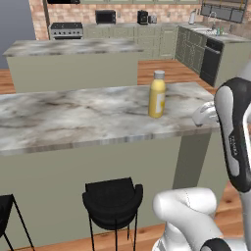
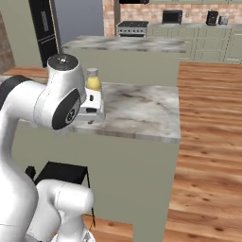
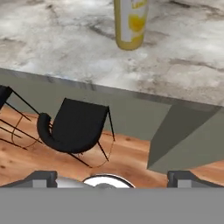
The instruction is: Place the drinks on the dining counter in a tight cluster.
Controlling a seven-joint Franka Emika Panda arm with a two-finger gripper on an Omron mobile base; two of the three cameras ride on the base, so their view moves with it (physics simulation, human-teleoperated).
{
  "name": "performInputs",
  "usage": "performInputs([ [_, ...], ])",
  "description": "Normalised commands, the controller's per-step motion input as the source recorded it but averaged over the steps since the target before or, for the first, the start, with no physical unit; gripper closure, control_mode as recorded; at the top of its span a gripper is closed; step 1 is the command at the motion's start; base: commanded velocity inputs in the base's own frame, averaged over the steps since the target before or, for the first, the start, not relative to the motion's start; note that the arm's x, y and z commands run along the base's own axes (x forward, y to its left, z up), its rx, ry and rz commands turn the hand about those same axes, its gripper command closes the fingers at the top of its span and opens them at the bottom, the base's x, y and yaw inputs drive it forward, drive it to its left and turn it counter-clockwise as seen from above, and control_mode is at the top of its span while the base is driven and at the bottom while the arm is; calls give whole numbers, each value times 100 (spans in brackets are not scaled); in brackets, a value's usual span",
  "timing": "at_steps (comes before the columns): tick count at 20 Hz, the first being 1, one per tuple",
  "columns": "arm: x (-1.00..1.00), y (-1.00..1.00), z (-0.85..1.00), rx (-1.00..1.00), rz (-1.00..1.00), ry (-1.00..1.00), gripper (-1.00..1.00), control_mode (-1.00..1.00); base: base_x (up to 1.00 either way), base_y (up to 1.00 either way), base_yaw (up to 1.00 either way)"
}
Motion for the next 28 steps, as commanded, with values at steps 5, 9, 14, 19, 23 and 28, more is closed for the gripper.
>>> performInputs([
  [5,-82,9,33,0,0,-3,-100,-100,0,0,0],
  [9,-50,2,63,0,-2,0,-100,-100,0,0,0],
  [14,-18,6,51,0,-1,0,-100,-100,0,0,0],
  [19,-1,2,14,-1,-2,0,-100,-100,0,0,0],
  [23,-3,0,0,0,0,0,-100,-100,0,0,0],
  [28,-6,-1,0,1,-1,0,-100,100,-63,-42,-15],
])
